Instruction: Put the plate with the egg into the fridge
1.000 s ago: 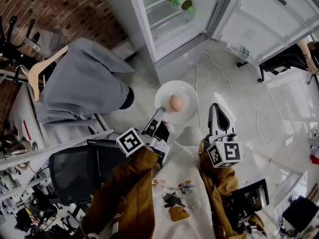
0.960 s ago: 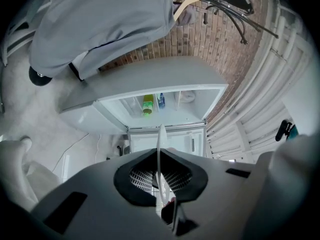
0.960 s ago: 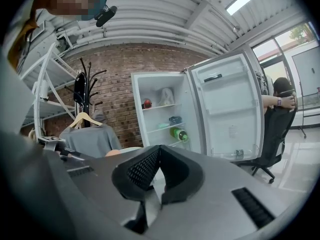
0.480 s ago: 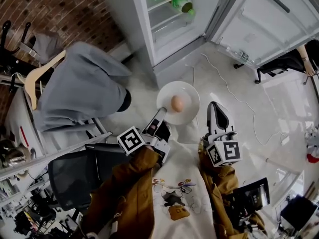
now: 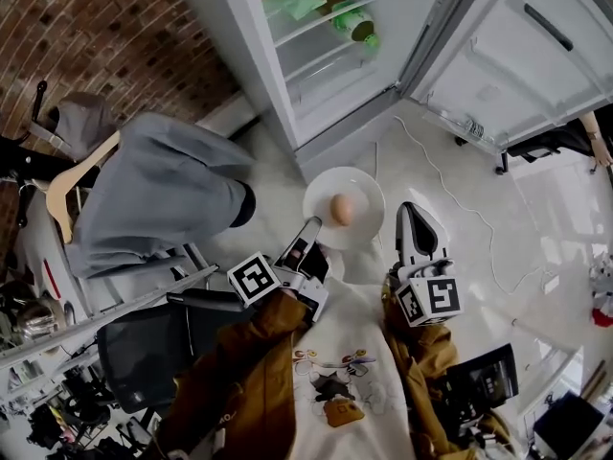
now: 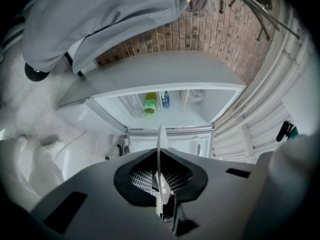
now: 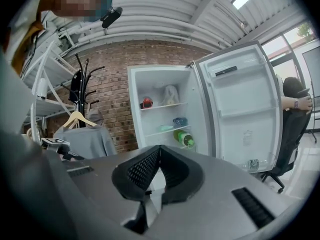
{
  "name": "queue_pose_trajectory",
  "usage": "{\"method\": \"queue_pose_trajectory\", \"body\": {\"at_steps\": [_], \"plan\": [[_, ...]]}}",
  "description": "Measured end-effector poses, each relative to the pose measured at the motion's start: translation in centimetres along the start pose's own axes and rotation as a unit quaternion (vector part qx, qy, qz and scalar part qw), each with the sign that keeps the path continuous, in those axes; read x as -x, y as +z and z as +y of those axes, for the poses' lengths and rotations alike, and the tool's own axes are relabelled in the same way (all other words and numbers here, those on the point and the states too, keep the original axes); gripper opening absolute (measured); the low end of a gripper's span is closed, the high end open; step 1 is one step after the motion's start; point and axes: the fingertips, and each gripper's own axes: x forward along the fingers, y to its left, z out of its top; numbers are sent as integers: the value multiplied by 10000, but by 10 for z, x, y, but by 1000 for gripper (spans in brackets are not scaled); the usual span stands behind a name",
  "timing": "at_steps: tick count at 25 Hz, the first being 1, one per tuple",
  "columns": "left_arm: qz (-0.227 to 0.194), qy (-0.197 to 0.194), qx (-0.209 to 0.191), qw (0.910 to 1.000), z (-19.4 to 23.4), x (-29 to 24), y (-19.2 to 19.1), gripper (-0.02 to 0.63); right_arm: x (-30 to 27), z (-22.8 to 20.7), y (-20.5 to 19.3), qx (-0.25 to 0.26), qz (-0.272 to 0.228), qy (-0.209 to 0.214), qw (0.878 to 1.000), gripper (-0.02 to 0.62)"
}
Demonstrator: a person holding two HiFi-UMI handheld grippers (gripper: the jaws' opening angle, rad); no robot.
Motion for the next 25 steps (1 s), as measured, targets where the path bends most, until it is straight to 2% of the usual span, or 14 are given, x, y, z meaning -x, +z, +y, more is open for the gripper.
{"method": "queue_pose_trajectory", "body": {"at_steps": [16,25], "plan": [[-353,195,119,9991,-10,-139,24,18,-99,-115,32,-214,71,170,9996,6],[-814,222,149,9963,-21,-197,36,18,-151,-155,53,-202,70,718,9972,6]]}}
